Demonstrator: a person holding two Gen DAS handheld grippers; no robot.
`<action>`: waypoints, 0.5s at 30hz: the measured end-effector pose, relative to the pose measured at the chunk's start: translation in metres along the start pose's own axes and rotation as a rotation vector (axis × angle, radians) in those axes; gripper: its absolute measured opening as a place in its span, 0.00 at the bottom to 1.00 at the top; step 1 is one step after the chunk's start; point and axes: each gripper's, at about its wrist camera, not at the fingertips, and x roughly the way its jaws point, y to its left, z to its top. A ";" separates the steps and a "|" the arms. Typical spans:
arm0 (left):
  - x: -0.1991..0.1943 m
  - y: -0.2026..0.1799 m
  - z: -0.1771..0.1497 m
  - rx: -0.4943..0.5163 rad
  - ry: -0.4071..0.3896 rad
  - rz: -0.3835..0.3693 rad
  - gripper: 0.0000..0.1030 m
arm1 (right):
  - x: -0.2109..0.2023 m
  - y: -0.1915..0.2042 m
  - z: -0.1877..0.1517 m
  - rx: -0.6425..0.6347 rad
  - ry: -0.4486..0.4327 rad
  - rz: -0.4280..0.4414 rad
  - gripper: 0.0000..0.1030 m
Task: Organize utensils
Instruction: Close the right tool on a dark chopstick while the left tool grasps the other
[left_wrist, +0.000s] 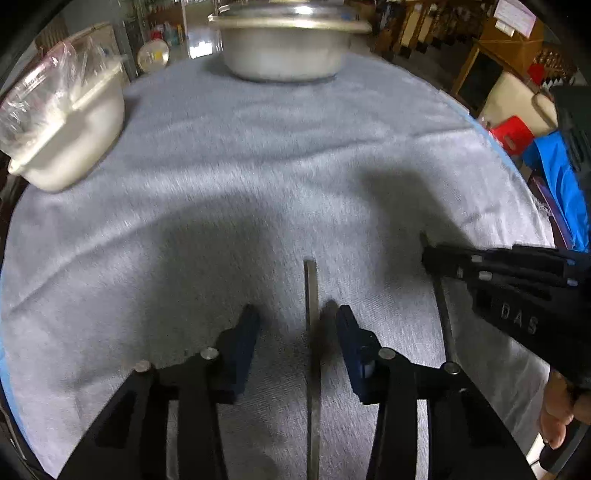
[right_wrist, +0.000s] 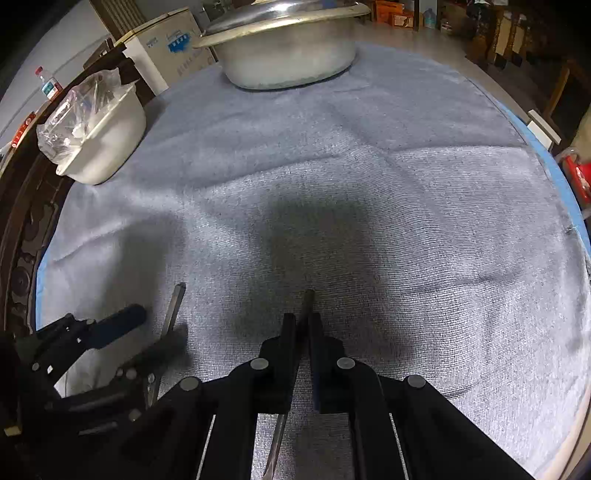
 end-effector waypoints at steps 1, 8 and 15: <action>0.000 0.001 0.000 -0.002 0.001 0.004 0.28 | 0.002 0.003 0.000 -0.005 0.000 0.002 0.07; -0.008 0.032 -0.007 -0.111 0.022 0.031 0.08 | -0.001 0.025 -0.008 -0.078 0.006 0.104 0.07; -0.016 0.057 -0.020 -0.189 0.061 -0.019 0.12 | -0.004 0.044 -0.006 -0.129 0.059 0.114 0.08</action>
